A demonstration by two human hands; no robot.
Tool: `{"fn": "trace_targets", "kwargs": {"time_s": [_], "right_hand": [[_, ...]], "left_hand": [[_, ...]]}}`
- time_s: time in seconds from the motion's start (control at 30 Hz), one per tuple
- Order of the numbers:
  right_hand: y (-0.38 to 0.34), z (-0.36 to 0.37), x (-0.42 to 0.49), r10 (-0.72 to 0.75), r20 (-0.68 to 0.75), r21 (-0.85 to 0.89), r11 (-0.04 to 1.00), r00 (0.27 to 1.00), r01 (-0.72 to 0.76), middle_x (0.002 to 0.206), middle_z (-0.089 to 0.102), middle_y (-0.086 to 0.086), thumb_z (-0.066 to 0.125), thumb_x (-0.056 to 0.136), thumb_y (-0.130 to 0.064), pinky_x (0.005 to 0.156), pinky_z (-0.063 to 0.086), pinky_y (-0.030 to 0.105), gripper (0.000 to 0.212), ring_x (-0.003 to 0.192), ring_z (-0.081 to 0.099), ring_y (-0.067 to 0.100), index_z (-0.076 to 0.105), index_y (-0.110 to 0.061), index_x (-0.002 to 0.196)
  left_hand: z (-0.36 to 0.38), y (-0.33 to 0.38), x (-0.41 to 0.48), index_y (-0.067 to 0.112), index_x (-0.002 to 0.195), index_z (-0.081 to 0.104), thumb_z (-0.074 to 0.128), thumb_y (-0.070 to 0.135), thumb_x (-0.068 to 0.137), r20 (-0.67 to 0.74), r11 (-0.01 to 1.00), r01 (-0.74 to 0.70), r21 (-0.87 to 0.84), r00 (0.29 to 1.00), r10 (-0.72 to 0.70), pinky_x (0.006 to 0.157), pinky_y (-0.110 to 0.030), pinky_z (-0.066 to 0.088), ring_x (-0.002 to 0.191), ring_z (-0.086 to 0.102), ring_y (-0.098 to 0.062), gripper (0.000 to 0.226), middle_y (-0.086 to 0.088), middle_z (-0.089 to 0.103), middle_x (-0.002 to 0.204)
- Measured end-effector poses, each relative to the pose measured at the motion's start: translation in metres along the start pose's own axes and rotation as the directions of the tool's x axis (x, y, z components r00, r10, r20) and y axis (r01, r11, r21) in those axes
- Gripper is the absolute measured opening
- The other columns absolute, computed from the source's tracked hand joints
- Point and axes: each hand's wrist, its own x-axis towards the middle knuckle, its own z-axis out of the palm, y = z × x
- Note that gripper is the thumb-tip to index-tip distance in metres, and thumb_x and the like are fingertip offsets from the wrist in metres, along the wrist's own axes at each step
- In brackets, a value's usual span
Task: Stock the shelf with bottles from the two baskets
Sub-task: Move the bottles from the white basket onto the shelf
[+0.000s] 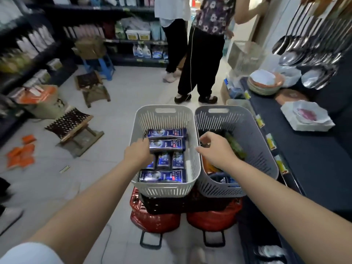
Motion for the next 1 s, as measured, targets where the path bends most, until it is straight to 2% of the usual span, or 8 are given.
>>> {"fn": "trace_targets", "kwargs": {"time_s": [0.3,0.43,0.6,0.7,0.77,0.83,0.9,1.0], "right_hand": [[0.0,0.063,0.082,0.033,0.243,0.153,0.986,0.97,-0.072,0.09,0.059,0.001,0.067,0.087,-0.018,0.067,0.041,0.024,0.019,0.084,0.054,0.016,0.063,-0.005,0.1],[0.012,0.096,0.092,0.177,0.384,0.257,0.922,0.906,-0.289,0.083,0.057,-0.002,0.069,0.087,-0.017,0.083,0.055,0.044,0.02,0.087,0.061,0.024,0.062,-0.006,0.101],[0.026,0.119,0.106,0.311,0.433,0.215,0.876,0.846,-0.432,0.076,0.056,-0.001,0.067,0.087,-0.02,0.082,0.056,0.048,0.015,0.075,0.06,0.021,0.059,-0.01,0.094],[0.03,0.132,0.112,0.425,0.449,0.221,0.799,0.786,-0.559,0.076,0.057,0.012,0.062,0.09,-0.022,0.081,0.056,0.051,0.015,0.071,0.063,0.026,0.061,-0.007,0.086],[0.031,0.142,0.117,0.51,0.453,0.263,0.708,0.732,-0.656,0.092,0.062,0.02,0.057,0.094,-0.025,0.081,0.057,0.048,0.029,0.088,0.066,0.033,0.064,0.001,0.102],[0.03,0.155,0.124,0.585,0.473,0.358,0.556,0.659,-0.75,0.098,0.059,0.014,0.054,0.096,-0.029,0.074,0.059,0.042,0.036,0.091,0.062,0.029,0.057,0.0,0.118],[0.03,0.17,0.133,0.64,0.448,0.406,0.477,0.624,-0.78,0.092,0.058,0.008,0.054,0.093,-0.037,0.079,0.057,0.045,0.039,0.088,0.061,0.027,0.057,-0.007,0.118],[0.045,0.195,0.147,0.716,0.375,0.37,0.466,0.588,-0.804,0.098,0.065,0.009,0.059,0.077,-0.052,0.087,0.054,0.046,0.058,0.091,0.063,0.03,0.056,-0.011,0.118]], "left_hand": [[0.045,0.014,0.082,0.01,0.134,0.041,0.059,0.02,0.089,0.144,0.98,-0.115,0.165,0.985,0.091,0.099,-0.04,0.04,0.125,0.048,-0.028,0.05,-0.01,0.049,0.134],[0.059,0.02,0.122,0.014,0.132,0.04,0.063,0.028,0.087,0.213,0.955,-0.192,0.227,0.966,0.143,0.106,-0.04,0.031,0.131,0.041,-0.026,0.054,-0.007,0.045,0.138],[0.081,0.019,0.152,0.013,0.138,0.036,0.068,0.037,0.083,0.271,0.937,-0.256,0.238,0.944,0.189,0.111,-0.042,0.026,0.131,0.042,-0.027,0.069,-0.008,0.044,0.142],[0.086,0.018,0.161,0.009,0.136,0.038,0.073,0.034,0.079,0.251,0.938,-0.279,0.205,0.941,0.225,0.104,-0.038,0.035,0.127,0.043,-0.029,0.072,-0.012,0.045,0.138],[0.084,0.02,0.163,0.008,0.129,0.043,0.075,0.036,0.077,0.279,0.932,-0.3,0.202,0.93,0.239,0.096,-0.037,0.041,0.121,0.048,-0.029,0.068,-0.013,0.048,0.13],[0.086,0.022,0.154,0.008,0.125,0.046,0.076,0.041,0.075,0.307,0.932,-0.314,0.183,0.918,0.249,0.09,-0.038,0.046,0.115,0.053,-0.029,0.067,-0.012,0.05,0.125],[0.09,0.023,0.136,0.009,0.119,0.05,0.073,0.047,0.075,0.334,0.945,-0.312,0.096,0.905,0.264,0.085,-0.037,0.048,0.109,0.058,-0.028,0.063,-0.009,0.054,0.118],[0.094,0.017,0.119,0.018,0.085,0.053,0.066,0.059,0.075,0.371,0.928,-0.365,-0.071,0.854,0.364,0.066,-0.031,0.043,0.082,0.061,-0.025,0.044,0.0,0.055,0.083]]}}
